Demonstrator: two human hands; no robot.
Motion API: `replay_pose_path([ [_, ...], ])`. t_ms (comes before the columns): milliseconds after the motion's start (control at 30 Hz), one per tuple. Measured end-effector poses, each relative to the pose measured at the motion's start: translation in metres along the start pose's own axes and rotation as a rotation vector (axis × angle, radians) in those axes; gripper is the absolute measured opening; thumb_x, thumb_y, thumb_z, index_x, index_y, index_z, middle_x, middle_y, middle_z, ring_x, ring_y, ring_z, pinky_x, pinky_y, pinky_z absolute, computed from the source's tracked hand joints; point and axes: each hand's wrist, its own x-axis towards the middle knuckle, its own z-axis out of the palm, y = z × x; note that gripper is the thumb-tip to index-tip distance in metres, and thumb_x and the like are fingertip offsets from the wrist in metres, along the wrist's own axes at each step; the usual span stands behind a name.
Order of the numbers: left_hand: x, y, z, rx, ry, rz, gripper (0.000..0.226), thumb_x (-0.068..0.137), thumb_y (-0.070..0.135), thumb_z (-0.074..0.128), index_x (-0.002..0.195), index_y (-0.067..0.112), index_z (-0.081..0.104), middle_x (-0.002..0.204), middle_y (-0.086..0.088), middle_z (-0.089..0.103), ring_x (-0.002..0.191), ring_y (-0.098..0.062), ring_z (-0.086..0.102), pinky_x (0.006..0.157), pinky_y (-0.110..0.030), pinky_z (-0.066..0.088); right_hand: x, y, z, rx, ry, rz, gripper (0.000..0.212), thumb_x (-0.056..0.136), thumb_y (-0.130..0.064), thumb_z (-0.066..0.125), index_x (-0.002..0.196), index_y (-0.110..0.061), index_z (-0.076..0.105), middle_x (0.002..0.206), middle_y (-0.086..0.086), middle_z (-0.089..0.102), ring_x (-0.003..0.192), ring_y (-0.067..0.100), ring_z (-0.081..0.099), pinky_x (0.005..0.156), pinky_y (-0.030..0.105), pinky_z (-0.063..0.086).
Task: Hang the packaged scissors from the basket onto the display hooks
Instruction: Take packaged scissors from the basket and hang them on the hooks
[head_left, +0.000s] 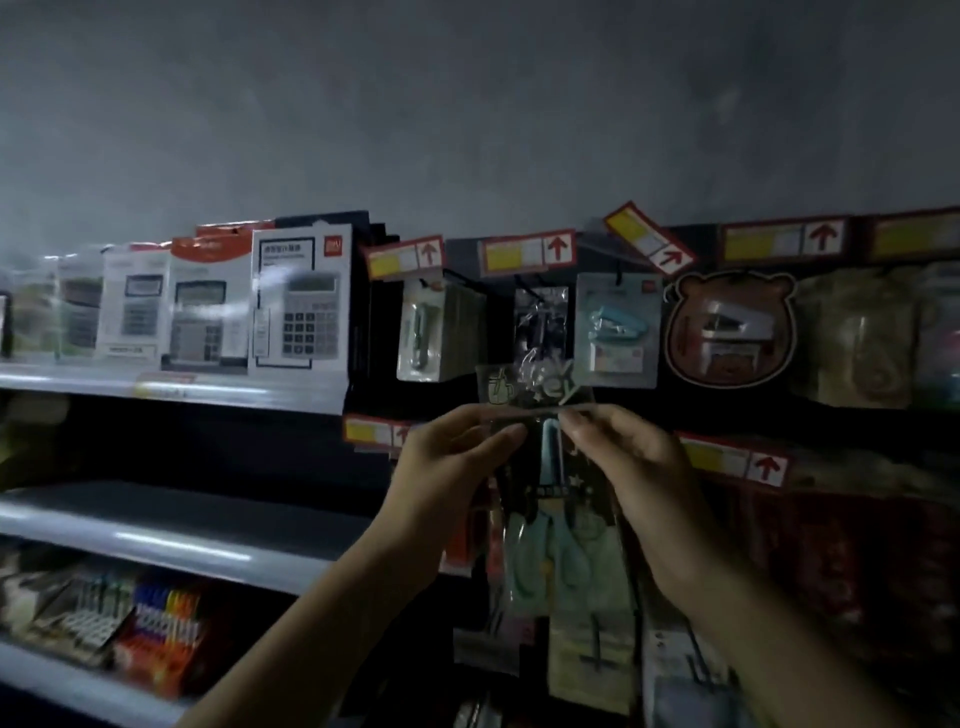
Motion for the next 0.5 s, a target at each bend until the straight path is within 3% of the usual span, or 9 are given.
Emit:
replay_pose_path([
  [67, 0.013, 0.006, -0.015, -0.012, -0.038, 0.001, 0.02, 0.095, 0.016, 0.067, 0.115, 0.014, 0.071, 0.105, -0.009, 0.077, 0.097, -0.024, 0.075, 0.071, -0.029, 0.059, 0.018, -0.007, 0.018, 0.006, 0.055, 0.026, 0.025, 0.091, -0.044, 0.069, 0.101, -0.022, 0.077, 0.103, -0.006, 0.077, 0.101, 0.006, 0.07, 0.095, 0.032, 0.052],
  [167, 0.034, 0.014, -0.034, -0.006, -0.088, 0.001, 0.02, 0.094, 0.017, 0.069, 0.114, 0.014, 0.07, 0.104, -0.008, 0.077, 0.097, -0.023, 0.075, 0.076, -0.034, 0.061, 0.042, -0.013, 0.038, -0.037, 0.118, 0.04, 0.033, 0.089, -0.044, 0.073, 0.092, -0.011, 0.073, 0.103, 0.008, 0.074, 0.102, 0.015, 0.069, 0.089, 0.032, 0.049],
  [300, 0.059, 0.023, -0.047, -0.033, -0.117, 0.017, 0.017, 0.093, 0.013, 0.071, 0.11, 0.012, 0.071, 0.097, -0.006, 0.078, 0.087, -0.018, 0.076, 0.064, -0.026, 0.058, 0.06, -0.022, 0.054, -0.05, 0.19, 0.032, 0.029, 0.093, -0.039, 0.07, 0.086, -0.011, 0.072, 0.099, 0.001, 0.076, 0.099, 0.007, 0.067, 0.081, 0.025, 0.045],
  [500, 0.091, 0.025, -0.046, 0.01, -0.122, -0.01, 0.013, 0.097, 0.018, 0.066, 0.103, 0.007, 0.07, 0.087, -0.007, 0.074, 0.075, -0.016, 0.071, 0.064, -0.027, 0.058, 0.085, -0.027, 0.053, -0.123, 0.275, 0.044, 0.026, 0.1, -0.037, 0.062, 0.104, -0.014, 0.074, 0.108, 0.0, 0.071, 0.098, 0.002, 0.06, 0.075, 0.024, 0.043],
])
